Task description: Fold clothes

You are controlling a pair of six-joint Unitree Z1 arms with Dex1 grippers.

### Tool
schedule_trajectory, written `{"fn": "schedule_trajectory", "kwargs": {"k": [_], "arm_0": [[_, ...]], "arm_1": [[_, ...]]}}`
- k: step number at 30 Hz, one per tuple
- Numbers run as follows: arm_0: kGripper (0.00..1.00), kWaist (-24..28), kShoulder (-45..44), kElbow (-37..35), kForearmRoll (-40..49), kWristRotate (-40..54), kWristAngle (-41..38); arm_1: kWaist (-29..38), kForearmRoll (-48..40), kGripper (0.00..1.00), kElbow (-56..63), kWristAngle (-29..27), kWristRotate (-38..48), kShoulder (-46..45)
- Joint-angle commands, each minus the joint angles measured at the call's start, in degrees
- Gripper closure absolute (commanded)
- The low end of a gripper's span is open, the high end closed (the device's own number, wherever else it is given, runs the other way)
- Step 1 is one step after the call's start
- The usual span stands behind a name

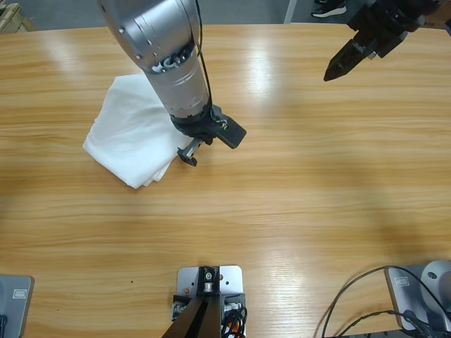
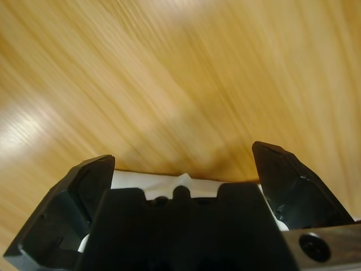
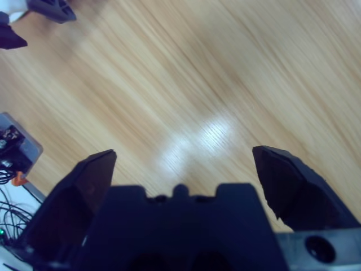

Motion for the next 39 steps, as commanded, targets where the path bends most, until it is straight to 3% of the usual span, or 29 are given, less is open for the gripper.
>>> {"fn": "schedule_trajectory", "kwargs": {"k": [1, 4, 9, 14, 31, 35, 39], "arm_0": [[0.042, 11.8, 3.2, 5.5, -1.8, 1.1, 1.8], [0.045, 15.6, 3.9, 6.8, -4.7, 1.2, 1.6], [0.045, 15.8, 4.0, 8.9, -6.8, 1.2, 1.8], [0.046, 25.3, 3.9, 13.1, -13.1, -0.4, 2.6], [0.041, 43.8, 1.1, 12.0, -15.0, -3.9, 3.8], [0.041, 48.5, -3.2, 12.5, -15.0, -9.6, -2.3], [0.041, 49.3, -12.1, 13.9, -15.0, -15.5, -10.2]], "arm_1": [[-1.1, -2.8, 0.000, 5.4, -0.7, 1.4, 0.1], [-1.1, -3.0, 0.000, 5.0, -0.6, 1.7, 0.6], [-1.3, -2.9, 0.000, 4.2, -0.4, 2.1, 1.2], [-1.4, -3.4, 0.000, 5.8, -0.4, 2.2, 0.9], [-1.5, -3.5, 0.000, 8.2, 0.1, 2.6, 0.8], [-1.5, -1.1, 0.000, 7.5, -0.1, 2.6, -0.7], [-1.5, 2.2, 0.000, 8.3, -3.4, 2.6, -5.9]]}}
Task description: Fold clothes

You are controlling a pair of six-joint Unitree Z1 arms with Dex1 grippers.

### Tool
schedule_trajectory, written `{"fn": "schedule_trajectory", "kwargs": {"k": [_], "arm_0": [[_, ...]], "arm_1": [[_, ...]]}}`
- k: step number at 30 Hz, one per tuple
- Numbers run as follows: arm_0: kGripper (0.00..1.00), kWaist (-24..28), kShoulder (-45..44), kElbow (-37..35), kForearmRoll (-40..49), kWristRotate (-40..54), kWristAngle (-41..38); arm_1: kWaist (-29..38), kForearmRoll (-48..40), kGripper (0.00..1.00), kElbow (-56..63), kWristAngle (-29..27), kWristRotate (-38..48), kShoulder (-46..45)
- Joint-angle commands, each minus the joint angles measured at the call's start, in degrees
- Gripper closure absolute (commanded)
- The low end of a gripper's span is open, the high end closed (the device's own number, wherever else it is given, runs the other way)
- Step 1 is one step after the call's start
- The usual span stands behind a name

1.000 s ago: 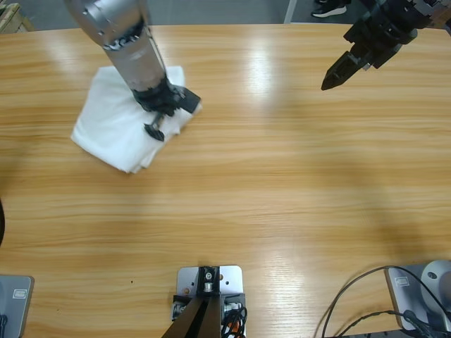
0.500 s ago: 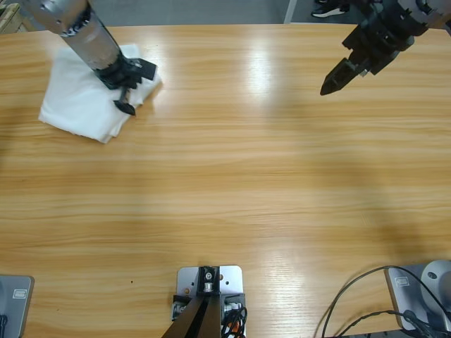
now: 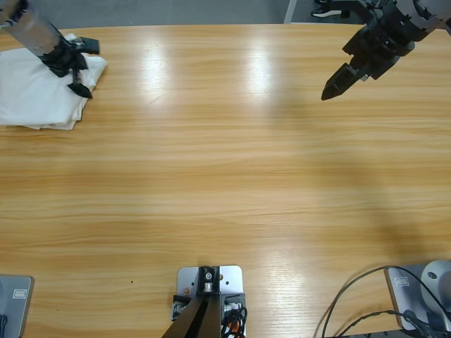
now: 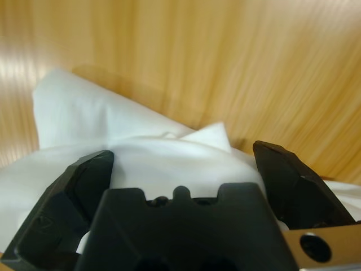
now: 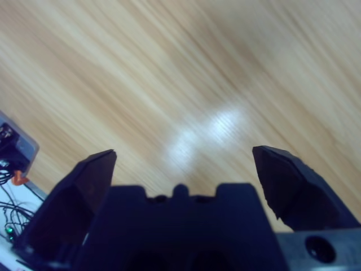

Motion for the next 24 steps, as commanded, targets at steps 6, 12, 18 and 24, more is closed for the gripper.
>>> {"fn": "schedule_trajectory", "kwargs": {"k": [6, 12, 18, 24], "arm_0": [[0.036, 2.8, -24.3, 5.4, -1.2, -23.4, -24.5], [0.036, 2.9, -40.5, 21.1, -11.6, -44.4, -21.6], [0.041, 2.8, -61.7, 45.3, -22.9, -61.0, -13.6], [0.052, 1.3, -81.3, 58.5, -24.5, -60.9, -13.4]], "arm_1": [[0.0, 8.9, 0.000, 7.9, -8.4, 5.0, -21.6], [5.9, -2.0, 0.002, 20.4, -16.6, 16.1, -41.9], [9.1, -5.1, 0.003, 26.9, -19.0, 18.5, -49.0], [9.2, -10.6, 0.013, 40.7, -20.9, 20.6, -61.8]]}}
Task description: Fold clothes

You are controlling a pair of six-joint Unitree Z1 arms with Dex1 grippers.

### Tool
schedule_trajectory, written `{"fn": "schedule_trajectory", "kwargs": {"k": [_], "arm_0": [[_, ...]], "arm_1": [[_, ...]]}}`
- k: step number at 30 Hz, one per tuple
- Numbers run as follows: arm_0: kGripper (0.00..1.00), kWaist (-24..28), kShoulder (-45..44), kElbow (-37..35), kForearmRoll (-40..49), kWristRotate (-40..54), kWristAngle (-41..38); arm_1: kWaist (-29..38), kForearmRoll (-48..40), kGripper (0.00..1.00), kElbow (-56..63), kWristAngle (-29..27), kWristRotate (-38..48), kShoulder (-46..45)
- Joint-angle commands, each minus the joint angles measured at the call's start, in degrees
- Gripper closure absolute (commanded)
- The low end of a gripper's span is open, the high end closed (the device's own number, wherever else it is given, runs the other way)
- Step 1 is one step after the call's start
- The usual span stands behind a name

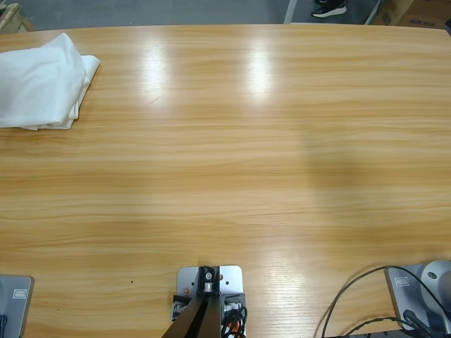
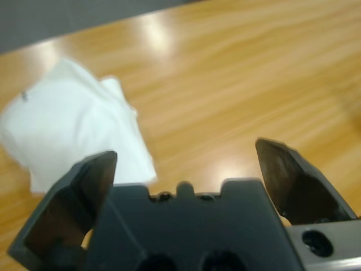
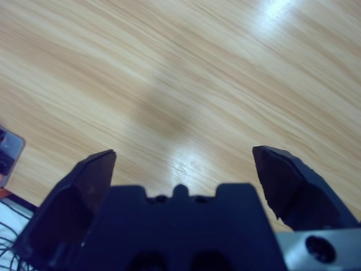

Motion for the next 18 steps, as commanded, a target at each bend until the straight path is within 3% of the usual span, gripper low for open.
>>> {"fn": "schedule_trajectory", "kwargs": {"k": [1, 4, 7, 10, 13, 15, 18], "arm_0": [[0.055, -1.7, -26.2, 17.2, -2.8, -1.9, 1.3], [0.058, -1.8, -34.4, 20.5, 1.2, -2.8, 1.1], [0.151, -1.8, -40.7, 19.7, 4.9, -4.0, 1.7], [0.151, -1.9, -39.8, 17.3, 13.0, -5.1, 2.5], [0.176, -1.9, -42.3, 17.9, 13.0, -5.6, 3.6], [0.250, -1.9, -41.1, 17.7, 12.8, -5.5, 3.3], [0.257, -1.9, -38.0, 17.6, 11.7, -5.5, 1.5]], "arm_1": [[1.0, -5.5, 0.013, 16.7, -3.6, 1.5, -16.9], [1.0, -5.0, 0.058, 17.9, -4.4, -1.9, -19.6], [1.0, -0.3, 0.046, 15.6, -6.3, -2.6, -18.3], [1.0, 1.4, 0.038, 15.2, -7.0, -6.3, -16.7], [1.0, 0.8, 0.058, 15.8, -7.5, -7.0, -15.1], [1.0, 0.3, 0.091, 16.0, -7.4, -6.9, -14.9], [1.0, 0.1, 0.096, 15.7, -7.4, -6.8, -14.3]]}}
